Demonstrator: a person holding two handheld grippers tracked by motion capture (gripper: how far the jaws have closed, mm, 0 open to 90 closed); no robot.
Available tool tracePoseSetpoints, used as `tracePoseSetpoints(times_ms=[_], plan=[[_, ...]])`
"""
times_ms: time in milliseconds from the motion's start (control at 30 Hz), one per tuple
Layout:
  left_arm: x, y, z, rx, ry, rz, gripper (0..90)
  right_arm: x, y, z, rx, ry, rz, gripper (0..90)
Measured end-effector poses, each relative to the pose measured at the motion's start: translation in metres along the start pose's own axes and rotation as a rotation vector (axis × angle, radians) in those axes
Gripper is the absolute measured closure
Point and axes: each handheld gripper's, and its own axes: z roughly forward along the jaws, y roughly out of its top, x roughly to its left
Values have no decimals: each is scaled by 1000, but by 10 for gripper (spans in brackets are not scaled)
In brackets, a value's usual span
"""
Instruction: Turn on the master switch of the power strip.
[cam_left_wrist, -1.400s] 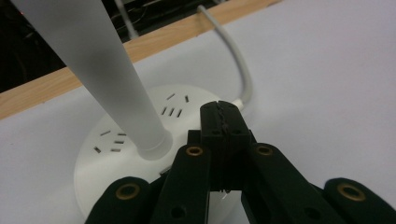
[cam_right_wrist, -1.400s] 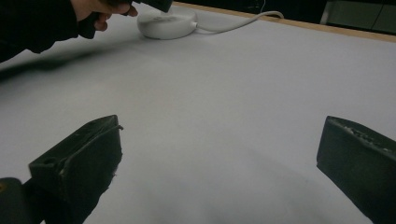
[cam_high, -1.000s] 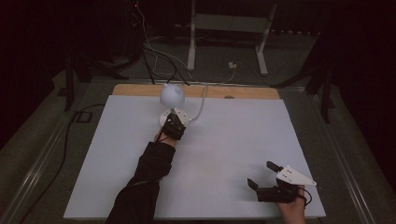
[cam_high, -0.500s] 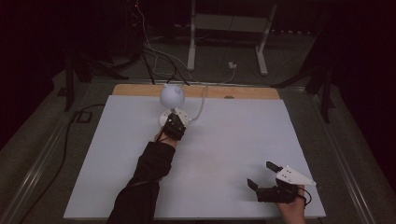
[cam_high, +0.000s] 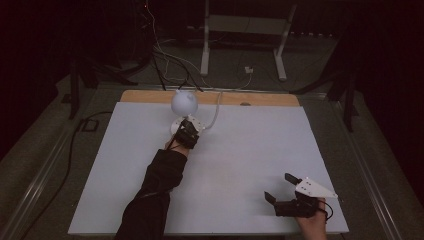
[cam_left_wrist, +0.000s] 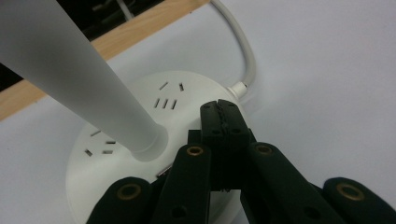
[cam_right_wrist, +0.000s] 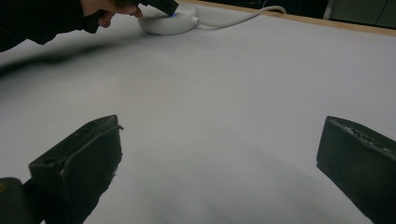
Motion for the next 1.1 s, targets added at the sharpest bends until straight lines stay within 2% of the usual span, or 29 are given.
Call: tracePoseSetpoints(times_ms=[67, 200, 300, 333, 433, 567, 700, 833, 867, 933, 1000, 1033, 1100], plan=[[-1, 1, 0, 6, 6, 29, 900, 0, 0, 0, 0, -2, -2, 0], [1, 2, 1, 17, -10, 31, 900, 0, 0, 0, 1, -2, -1, 0], [1, 3, 1, 29, -14, 53, 900, 0, 0, 0, 1, -1, -1, 0], [1, 4, 1, 29, -18, 42, 900, 0, 0, 0, 2, -1, -2, 0], [2, 3, 1, 30, -21, 45, 900, 0, -1, 1, 5, 0, -2, 0], [0, 6, 2, 45, -9, 72, 900, 0, 0, 0, 2, 0, -2, 0], [-1, 5, 3, 36, -2, 73, 900, 0, 0, 0, 3, 0, -2, 0], [-5, 7, 4, 49, 22, 100, 900, 0, 0, 0, 3, 0, -1, 0], [-5, 8, 3, 53, 23, 92, 900, 0, -1, 0, 4, -1, -2, 0], [-6, 8, 2, 41, 30, 110, 900, -1, -1, 1, 5, 0, 3, 0], [-5, 9, 2, 47, 15, 94, 900, -1, -1, 1, 5, 1, 1, 0], [-4, 10, 0, 32, 16, 88, 900, -1, -1, 1, 7, 1, 3, 0], [-4, 10, -1, 39, 7, 98, 900, -1, -1, 1, 6, -1, 6, 0]])
